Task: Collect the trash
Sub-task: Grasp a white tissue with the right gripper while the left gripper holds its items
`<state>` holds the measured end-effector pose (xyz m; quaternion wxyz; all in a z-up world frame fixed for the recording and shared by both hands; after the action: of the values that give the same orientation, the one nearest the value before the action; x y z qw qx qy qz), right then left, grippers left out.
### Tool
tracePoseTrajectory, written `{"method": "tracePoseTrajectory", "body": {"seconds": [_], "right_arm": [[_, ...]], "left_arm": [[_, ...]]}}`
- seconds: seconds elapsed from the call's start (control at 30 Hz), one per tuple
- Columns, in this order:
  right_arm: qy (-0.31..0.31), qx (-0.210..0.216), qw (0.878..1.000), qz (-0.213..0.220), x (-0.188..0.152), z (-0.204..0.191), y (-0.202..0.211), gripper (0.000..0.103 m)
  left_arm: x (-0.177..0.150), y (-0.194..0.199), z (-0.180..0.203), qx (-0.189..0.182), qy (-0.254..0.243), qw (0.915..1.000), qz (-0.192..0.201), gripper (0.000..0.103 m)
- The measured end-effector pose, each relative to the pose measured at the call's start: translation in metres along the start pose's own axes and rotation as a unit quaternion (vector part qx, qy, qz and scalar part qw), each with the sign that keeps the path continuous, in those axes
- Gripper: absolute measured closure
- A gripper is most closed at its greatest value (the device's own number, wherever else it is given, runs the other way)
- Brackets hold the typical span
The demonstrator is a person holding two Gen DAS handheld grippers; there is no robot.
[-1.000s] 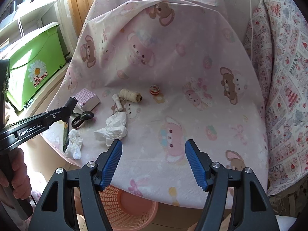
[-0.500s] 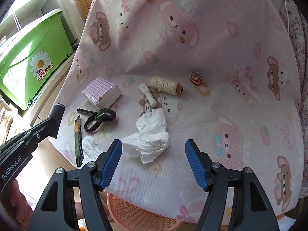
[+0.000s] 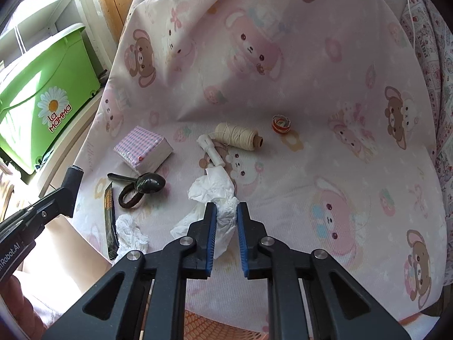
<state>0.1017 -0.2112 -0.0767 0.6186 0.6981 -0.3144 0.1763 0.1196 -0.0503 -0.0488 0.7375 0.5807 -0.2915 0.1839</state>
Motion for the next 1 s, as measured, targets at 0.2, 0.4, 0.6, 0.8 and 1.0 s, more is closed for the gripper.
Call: {"method": "tracePoseTrajectory", "body": {"seconds": [0.2,0.4,0.6,0.8,1.0], "right_arm": [[-0.012,0.006,1.000,0.025,0.007,0.013,0.021,0.087],[-0.017,0.036,0.998,0.052,0.010,0.026,0.051,0.087],[-0.013,0.068,0.995,0.070,0.006,0.030,0.075,0.087],[-0.010,0.065,0.995,0.073,0.001,0.037,0.084,0.087],[-0.002,0.079,0.995,0.067,-0.008,0.034,0.092,0.087]], "left_arm": [[-0.001,0.007,0.003,0.001,-0.006,0.9999,0.009,0.097],[-0.009,0.018,0.006,-0.002,-0.013,0.9998,0.015,0.097],[-0.020,0.030,0.007,-0.004,-0.014,0.9997,0.019,0.097],[-0.031,0.042,0.005,-0.017,-0.008,0.9997,0.017,0.097],[-0.045,0.044,0.006,-0.017,-0.014,0.9997,-0.005,0.097]]}}
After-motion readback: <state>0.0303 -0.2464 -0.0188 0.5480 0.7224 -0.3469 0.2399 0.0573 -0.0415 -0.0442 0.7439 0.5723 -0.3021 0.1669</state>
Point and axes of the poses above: each gripper's, at about its wrist camera, not at the fingertips, and y roughly against the way its jaws point, z to its right, x to its top, the point moved 6 cm from there along -y, roughly the way its jaws point, and after that the axes turned 1 degree about y, right-handed, at the moved point
